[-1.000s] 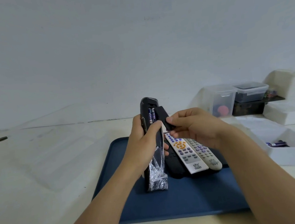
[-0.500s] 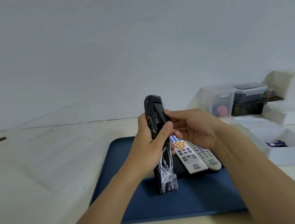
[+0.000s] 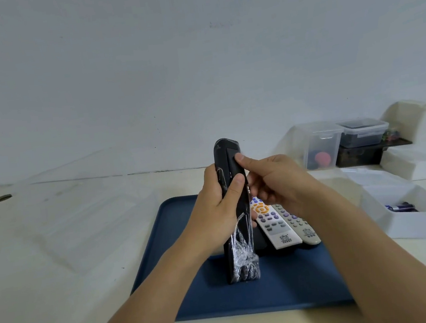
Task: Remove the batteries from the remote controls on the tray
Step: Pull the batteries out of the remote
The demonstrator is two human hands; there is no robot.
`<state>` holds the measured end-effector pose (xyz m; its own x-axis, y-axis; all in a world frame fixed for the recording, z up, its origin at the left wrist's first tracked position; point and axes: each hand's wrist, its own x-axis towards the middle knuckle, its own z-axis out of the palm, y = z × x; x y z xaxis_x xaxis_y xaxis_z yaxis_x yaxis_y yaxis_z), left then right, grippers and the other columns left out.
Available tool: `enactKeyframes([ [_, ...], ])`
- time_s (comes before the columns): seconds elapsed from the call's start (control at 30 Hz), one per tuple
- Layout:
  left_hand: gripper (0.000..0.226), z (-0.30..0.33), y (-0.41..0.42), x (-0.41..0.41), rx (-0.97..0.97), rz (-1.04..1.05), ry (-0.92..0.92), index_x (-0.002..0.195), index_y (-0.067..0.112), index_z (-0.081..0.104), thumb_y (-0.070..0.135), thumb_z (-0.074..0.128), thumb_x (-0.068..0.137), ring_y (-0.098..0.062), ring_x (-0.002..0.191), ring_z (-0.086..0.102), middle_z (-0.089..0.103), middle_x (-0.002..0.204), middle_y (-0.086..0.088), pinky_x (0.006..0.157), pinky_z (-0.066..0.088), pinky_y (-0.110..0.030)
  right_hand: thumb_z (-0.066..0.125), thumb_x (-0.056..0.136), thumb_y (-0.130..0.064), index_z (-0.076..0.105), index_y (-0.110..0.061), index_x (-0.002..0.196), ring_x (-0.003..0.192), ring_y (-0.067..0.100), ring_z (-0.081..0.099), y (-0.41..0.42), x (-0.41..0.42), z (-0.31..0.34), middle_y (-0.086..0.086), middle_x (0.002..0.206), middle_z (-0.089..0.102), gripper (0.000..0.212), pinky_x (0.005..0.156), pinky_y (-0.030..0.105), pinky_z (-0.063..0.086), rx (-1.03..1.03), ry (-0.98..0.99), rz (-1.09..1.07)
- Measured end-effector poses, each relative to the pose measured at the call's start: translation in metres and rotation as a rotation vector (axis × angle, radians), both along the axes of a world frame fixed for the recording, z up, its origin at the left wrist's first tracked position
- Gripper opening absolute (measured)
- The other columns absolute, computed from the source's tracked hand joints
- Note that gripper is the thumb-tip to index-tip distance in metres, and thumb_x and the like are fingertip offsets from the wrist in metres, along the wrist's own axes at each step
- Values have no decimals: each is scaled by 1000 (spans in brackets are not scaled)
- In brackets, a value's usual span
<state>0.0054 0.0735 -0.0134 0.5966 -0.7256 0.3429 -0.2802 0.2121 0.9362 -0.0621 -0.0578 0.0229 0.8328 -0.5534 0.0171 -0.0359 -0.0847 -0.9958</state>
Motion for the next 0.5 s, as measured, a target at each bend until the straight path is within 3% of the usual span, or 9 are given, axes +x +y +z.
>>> enactKeyframes([
  [0.1,12,3,1,0,8,-10,49,118,25,45,29,45,107,-27,64,71,67,96,-24,56,60,-39,78,75,-56,54,-16,53,43,14,39,-1,2,-3,5,55,52,52,42,23,29,-28,21,-77],
  [0.23,15,8,4,-2,4,-49,232,116,20,53,28,45,108,-29,59,70,72,84,-17,52,58,-36,75,85,-44,63,-9,87,46,16,49,1,8,-9,5,76,64,37,41,23,36,-17,-120,-36],
  [0.3,18,9,6,-2,10,-61,287,117,15,55,27,44,108,-28,57,69,71,77,-18,51,57,-34,69,93,-37,64,-4,100,48,20,50,3,9,-10,8,76,65,34,45,26,40,-24,-171,29],
  [0.4,22,8,6,1,19,-31,299,115,9,56,27,45,107,-30,58,67,70,75,-19,54,58,-37,66,95,-31,66,-5,102,62,25,55,4,8,-10,11,79,65,27,53,30,44,-22,-194,124],
  [0.5,20,9,3,3,18,5,278,114,13,58,27,45,107,-34,60,65,70,73,-19,62,57,-43,71,91,-23,66,-5,103,64,21,60,3,5,-8,13,84,66,22,54,27,47,-9,-217,179],
])
